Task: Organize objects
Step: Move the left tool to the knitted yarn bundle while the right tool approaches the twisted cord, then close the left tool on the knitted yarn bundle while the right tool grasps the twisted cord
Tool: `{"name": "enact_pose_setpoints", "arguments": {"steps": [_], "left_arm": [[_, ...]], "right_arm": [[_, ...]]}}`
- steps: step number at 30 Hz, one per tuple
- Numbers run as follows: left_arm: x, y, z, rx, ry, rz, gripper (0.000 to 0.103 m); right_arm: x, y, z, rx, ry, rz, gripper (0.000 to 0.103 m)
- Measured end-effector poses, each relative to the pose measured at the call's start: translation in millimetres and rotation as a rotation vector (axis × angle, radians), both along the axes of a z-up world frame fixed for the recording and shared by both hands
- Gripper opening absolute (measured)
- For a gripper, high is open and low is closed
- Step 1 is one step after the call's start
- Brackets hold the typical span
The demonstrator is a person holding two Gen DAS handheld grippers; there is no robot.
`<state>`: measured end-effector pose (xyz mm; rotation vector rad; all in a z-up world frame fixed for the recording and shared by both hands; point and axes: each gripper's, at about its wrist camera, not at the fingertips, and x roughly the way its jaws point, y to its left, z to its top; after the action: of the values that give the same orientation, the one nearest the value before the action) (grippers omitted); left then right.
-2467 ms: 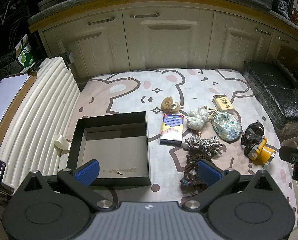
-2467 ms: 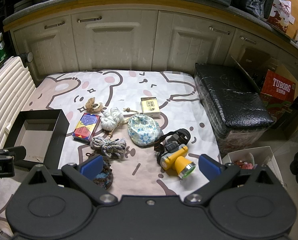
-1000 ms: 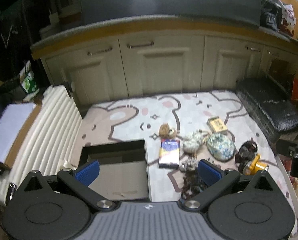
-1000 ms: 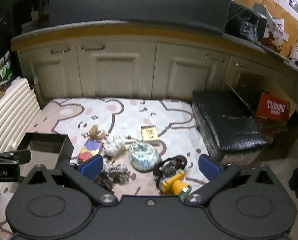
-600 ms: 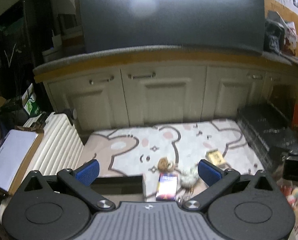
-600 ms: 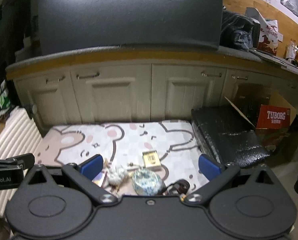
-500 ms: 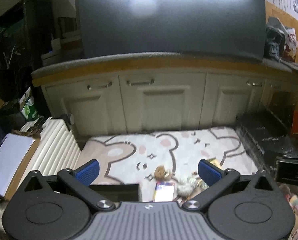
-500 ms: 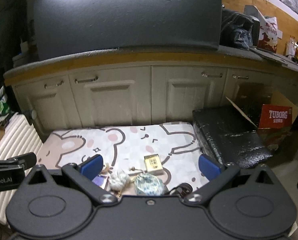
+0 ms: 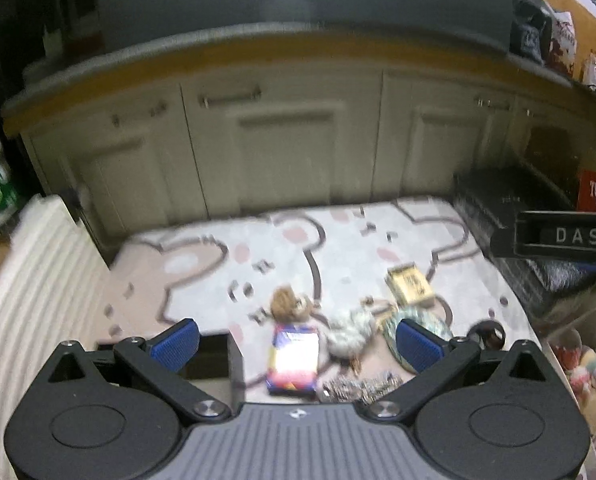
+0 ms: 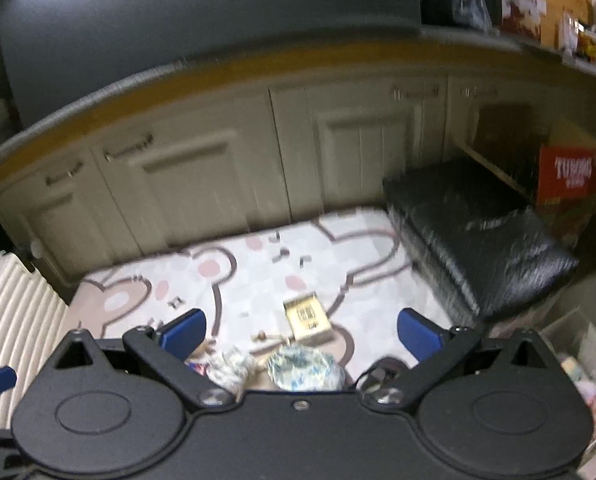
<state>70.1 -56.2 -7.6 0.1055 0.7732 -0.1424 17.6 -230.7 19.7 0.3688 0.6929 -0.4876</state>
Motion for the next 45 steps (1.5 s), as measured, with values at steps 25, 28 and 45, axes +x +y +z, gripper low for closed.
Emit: {"name": "enact_pose_setpoints", "arguments": {"steps": [25, 28, 45], "left_arm": [[17.1, -12.2, -137.1, -0.04, 0.383, -0.151, 0.099], [20.0, -11.9, -145.6, -0.067, 0.413, -0.171, 0.095], [26.8, -8.7, -166.6, -0.13, 0.505, -0.197, 0.084]], "right_arm": [[55.5, 0.5, -139.4, 0.366, 0.228, 0.088, 0.103], [63.5, 4.8, -149.3, 0.394, 0.259, 0.113, 0.102], [91.3, 19.9, -186.2, 0.425, 0.359, 0.204, 0.09]]}}
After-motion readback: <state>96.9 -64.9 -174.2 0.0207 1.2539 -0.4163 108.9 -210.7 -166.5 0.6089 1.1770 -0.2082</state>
